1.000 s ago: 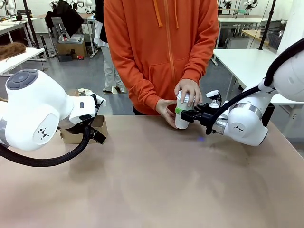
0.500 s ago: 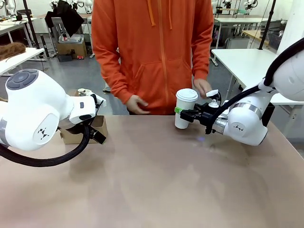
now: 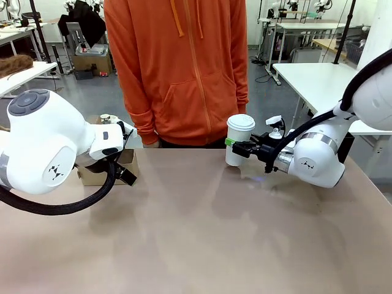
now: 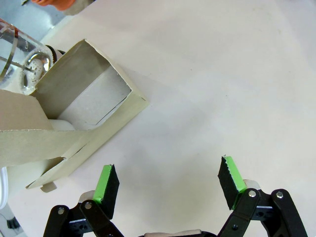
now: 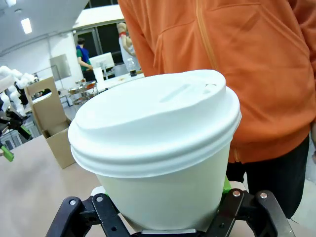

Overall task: Pour a drink into a cup and package it in a carrier.
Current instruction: When a person places the Paper Cup Lid on the 600 ml Paper Cup , lift the 600 ml Paper Cup.

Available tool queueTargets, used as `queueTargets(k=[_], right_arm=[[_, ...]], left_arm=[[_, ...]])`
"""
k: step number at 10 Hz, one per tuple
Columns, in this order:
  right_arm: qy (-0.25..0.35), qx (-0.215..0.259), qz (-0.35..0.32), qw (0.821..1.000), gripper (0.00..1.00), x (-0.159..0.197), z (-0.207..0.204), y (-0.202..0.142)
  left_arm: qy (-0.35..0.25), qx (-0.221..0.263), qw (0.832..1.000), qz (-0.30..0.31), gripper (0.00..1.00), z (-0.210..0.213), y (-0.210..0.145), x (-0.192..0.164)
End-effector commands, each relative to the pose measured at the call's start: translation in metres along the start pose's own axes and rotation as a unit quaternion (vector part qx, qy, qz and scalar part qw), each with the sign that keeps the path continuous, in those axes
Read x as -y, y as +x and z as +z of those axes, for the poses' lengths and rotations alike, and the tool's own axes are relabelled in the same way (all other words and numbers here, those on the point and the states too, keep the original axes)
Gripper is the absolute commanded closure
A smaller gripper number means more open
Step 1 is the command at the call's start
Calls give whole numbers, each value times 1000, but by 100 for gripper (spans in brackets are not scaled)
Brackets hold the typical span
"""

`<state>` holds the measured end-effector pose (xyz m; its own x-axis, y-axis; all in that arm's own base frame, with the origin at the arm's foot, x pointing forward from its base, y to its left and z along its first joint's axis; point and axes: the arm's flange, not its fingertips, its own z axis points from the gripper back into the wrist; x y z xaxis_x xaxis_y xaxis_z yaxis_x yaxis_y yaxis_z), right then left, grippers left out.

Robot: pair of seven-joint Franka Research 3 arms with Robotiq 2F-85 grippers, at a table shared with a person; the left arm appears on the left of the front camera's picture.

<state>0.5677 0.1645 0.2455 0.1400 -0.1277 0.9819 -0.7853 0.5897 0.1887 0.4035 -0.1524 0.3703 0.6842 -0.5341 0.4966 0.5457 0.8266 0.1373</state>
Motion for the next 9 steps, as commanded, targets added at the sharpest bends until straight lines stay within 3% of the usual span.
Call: queueTargets(k=[1,8,9], right_arm=[[1,6,2,1000,20,-3,-3,7],[0,0,0,1000,20,0,0,0],[12,-7,16,1000,20,0,7,19]], left_arm=[[-1,1,1000,1,0,0,0,-1],[-1,1,1000,1,0,0,0,-1],[-1,1,1000,1,0,0,0,-1]])
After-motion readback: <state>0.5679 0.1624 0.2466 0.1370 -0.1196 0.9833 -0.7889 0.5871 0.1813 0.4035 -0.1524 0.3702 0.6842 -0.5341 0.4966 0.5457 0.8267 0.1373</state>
